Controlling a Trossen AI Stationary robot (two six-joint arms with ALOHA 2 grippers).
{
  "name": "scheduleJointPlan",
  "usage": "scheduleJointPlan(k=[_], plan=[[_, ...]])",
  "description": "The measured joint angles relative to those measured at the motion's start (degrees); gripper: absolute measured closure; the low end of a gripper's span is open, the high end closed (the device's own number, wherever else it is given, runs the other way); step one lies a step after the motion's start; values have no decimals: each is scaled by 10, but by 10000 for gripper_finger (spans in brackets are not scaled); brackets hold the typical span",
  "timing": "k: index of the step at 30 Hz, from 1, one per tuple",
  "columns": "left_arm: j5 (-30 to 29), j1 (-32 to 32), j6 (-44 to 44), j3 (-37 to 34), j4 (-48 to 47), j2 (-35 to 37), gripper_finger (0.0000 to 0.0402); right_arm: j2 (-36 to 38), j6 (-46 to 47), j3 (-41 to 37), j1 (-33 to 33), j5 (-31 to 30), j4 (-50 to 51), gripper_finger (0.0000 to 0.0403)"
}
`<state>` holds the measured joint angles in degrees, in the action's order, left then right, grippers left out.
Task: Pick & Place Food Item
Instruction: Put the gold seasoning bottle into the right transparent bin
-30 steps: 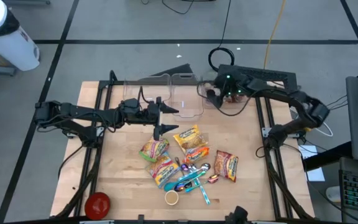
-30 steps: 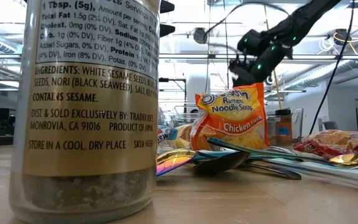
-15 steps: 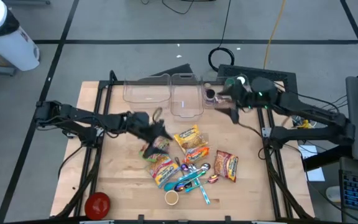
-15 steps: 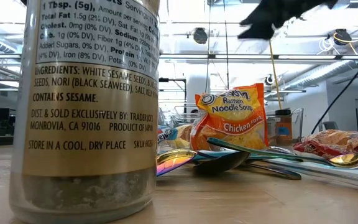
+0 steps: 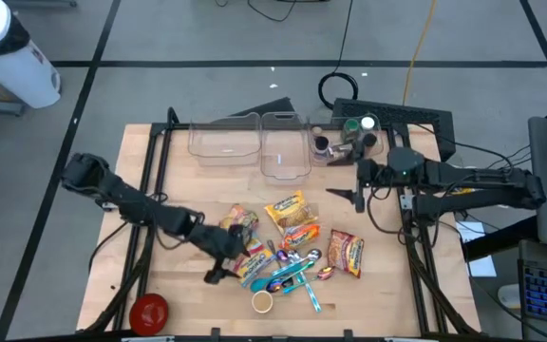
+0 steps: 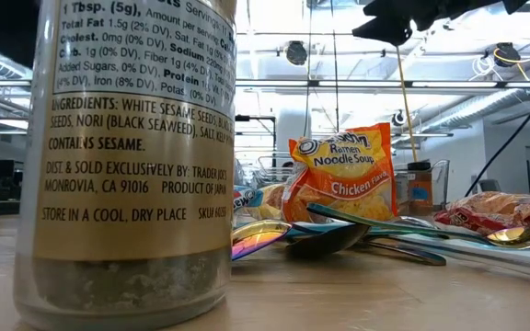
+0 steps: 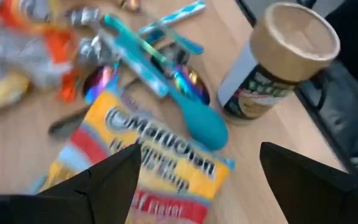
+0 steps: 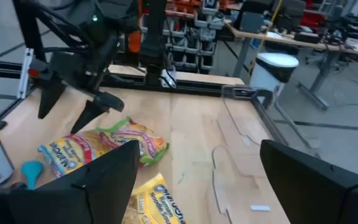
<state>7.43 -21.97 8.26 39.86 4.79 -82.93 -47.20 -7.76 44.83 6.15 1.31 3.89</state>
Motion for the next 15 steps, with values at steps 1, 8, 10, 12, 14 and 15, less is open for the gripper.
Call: scheduleJointPlan(k=[1, 8, 10, 12, 14, 15], plan=[[-15, -10, -12, 0, 22, -10, 64, 0, -1, -1, -2, 0, 0, 78], [-50, -50, 11, 1, 66, -74, 64, 2, 0, -1, -3, 1, -17, 78], [-50, -58, 24, 1, 78, -98, 64, 2, 5, -1, -3, 2, -23, 78], [-51, -66, 36, 0, 107, -125, 64, 2, 12, -1, -7, 3, -25, 78], [-52, -75, 50, 1, 155, -149, 64, 2, 13, -1, -14, 3, -24, 78], [-53, -79, 50, 1, 177, -159, 64, 2, 13, -1, -18, 3, -24, 78]])
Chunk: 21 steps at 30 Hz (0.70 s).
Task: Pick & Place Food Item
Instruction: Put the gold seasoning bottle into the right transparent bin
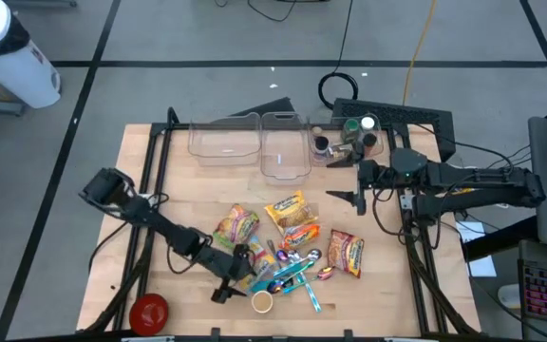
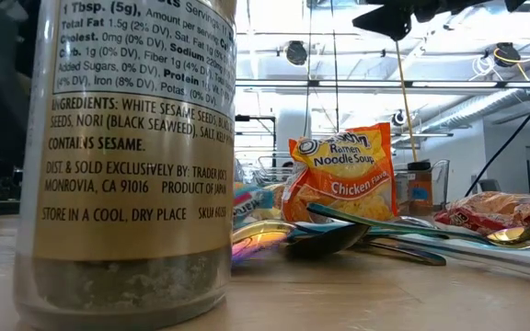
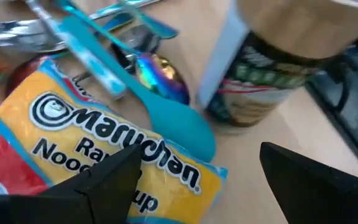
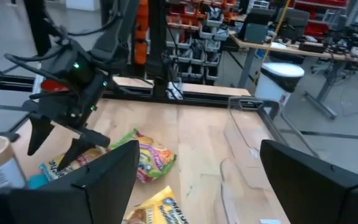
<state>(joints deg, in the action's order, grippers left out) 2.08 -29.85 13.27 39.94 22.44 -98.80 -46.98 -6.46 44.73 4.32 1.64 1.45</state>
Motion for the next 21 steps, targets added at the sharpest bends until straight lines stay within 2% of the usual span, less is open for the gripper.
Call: scheduleJointPlan(k=[6, 15, 21], plan=[[-39, -28, 0, 1, 106, -37, 64, 0, 5, 0, -23, -2, -21, 78], [-103, -63, -22, 0, 157, -40, 64, -2, 28, 0, -45, -3, -39, 78], [-126, -71, -24, 0, 198, -77, 64, -7, 39, 0, -57, -4, -48, 78]])
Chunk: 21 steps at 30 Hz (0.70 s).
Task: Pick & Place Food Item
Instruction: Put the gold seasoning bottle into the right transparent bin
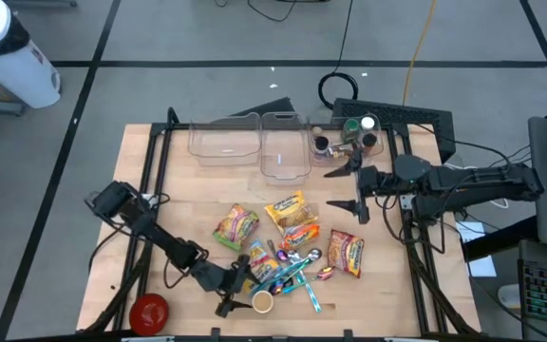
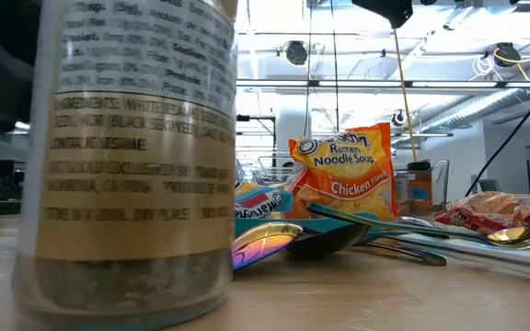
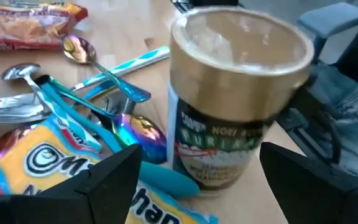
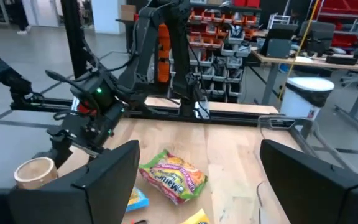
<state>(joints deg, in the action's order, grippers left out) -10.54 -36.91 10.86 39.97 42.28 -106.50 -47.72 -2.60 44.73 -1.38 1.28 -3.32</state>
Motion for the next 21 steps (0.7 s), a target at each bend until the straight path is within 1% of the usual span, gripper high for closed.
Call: scheduleJointPlan(k=[4, 9, 18, 21], plan=[[5, -5, -2, 0, 61, -24, 64, -6, 0, 0, -6, -2, -10, 78], [4, -4, -6, 1, 87, -31, 64, -18, 0, 0, -9, -2, -25, 78], [0, 5, -58, 29, 80, -31, 64, -27, 0, 0, -9, -2, -26, 78], [17, 9, -76, 43, 57, -30, 64, -27, 0, 0, -9, -2, -25, 78]])
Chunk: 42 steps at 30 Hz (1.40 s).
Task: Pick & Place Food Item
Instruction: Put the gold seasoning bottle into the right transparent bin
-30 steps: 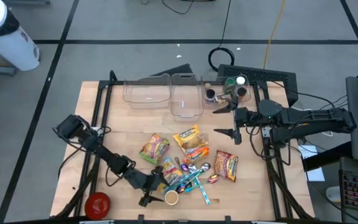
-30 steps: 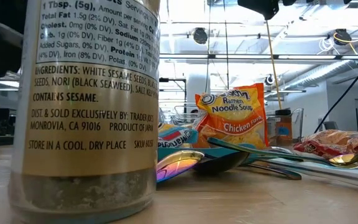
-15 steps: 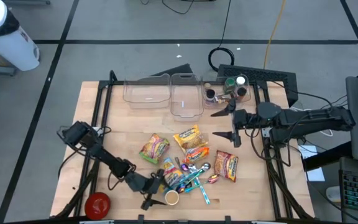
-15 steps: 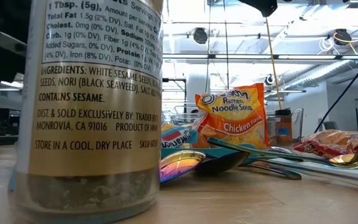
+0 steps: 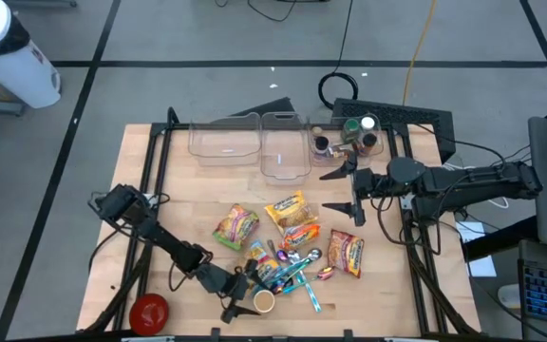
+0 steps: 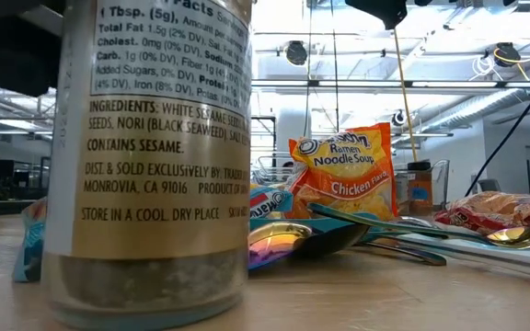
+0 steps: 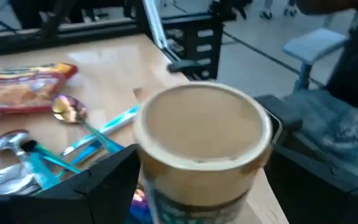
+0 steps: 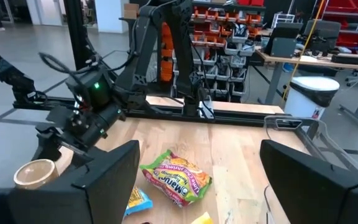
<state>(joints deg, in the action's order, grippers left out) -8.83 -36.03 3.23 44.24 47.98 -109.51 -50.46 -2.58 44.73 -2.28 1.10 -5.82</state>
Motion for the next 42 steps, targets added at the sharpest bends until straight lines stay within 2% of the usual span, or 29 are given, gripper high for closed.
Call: scheduleJointPlan(k=[9, 11, 15, 20, 24, 27, 31, 34, 37, 42], plan=[[18, 11, -7, 10, -33, 0, 66, 0, 0, 0, 0, 1, 0, 78], [23, 12, -18, 10, -33, 0, 77, 0, 0, 0, 0, 1, 0, 78], [43, 17, -28, 10, -32, 0, 127, 0, 0, 0, 0, 2, 0, 78], [73, 21, -17, 10, -37, 9, 127, 0, 0, 0, 0, 2, 0, 78], [69, 24, 35, 9, -53, 60, 127, 0, 5, 0, 0, 2, 0, 78], [36, 38, 56, 9, -85, 121, 127, 0, 19, 0, 0, 1, 0, 78], [1, 61, 8, 9, -140, 204, 127, -1, 49, -3, -2, 5, -5, 78], [-36, 82, -53, 9, -149, 251, 127, -8, 39, -29, -17, 4, -44, 78], [-64, 112, -103, 10, -148, 276, 127, -32, 5, -65, -38, 4, -125, 78], [-73, 169, -101, 10, -151, 279, 127, -106, 6, -111, -78, -7, -272, 78]])
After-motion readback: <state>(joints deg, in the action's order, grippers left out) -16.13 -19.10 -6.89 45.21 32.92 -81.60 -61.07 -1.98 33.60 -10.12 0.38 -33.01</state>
